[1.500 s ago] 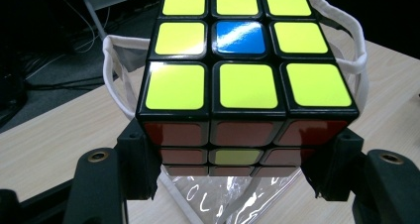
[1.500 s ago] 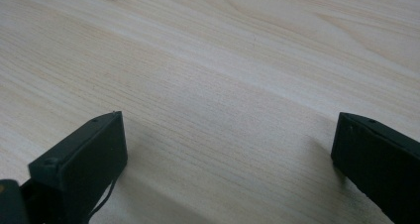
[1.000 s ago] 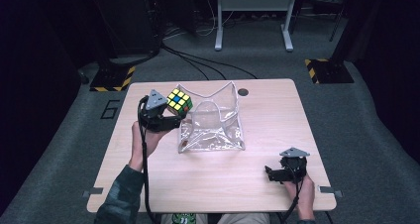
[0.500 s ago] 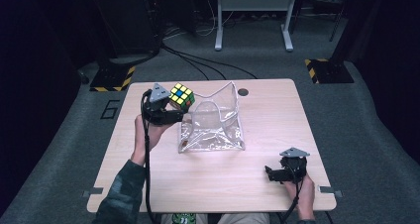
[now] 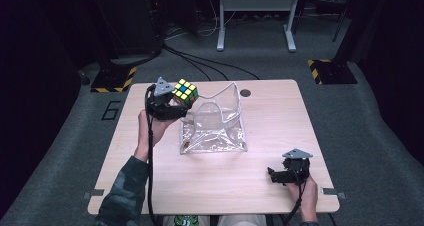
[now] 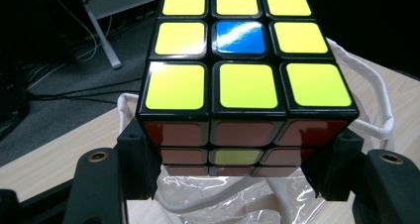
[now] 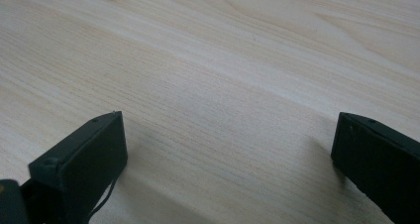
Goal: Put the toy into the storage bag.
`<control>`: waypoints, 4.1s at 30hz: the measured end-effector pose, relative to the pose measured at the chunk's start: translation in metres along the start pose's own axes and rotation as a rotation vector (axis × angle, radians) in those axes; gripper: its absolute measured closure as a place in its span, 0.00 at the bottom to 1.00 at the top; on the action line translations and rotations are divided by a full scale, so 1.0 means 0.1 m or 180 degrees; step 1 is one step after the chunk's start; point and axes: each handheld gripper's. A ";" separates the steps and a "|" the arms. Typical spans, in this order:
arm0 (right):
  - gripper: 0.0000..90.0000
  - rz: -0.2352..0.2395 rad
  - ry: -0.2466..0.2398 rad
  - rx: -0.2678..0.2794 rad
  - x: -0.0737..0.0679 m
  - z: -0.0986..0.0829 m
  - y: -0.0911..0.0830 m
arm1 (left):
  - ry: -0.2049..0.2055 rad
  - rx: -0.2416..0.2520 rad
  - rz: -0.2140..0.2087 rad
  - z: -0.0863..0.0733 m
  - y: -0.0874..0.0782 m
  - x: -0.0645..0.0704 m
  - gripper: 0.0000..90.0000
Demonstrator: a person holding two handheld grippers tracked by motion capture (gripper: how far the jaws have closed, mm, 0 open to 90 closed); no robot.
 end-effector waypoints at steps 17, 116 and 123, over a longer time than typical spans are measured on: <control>0.00 -0.0002 0.0021 -0.0003 0.00 0.00 0.00 | -0.0013 -0.0083 0.0012 0.05 0.17 -0.05 0.38; 0.00 0.0003 0.0028 -0.0010 0.00 0.00 0.00 | 0.0000 -0.0597 -0.0143 -0.10 0.15 -0.01 0.03; 0.00 0.0004 0.0030 -0.0010 0.00 0.00 0.00 | 0.0030 -0.0564 -0.0143 -0.22 0.03 0.05 0.03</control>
Point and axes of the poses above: each handheld gripper's, and its own axes: y roughly forward along the jaws, z roughly out of its top, x roughly to its right, and after that the axes turned 5 degrees about z, right-handed
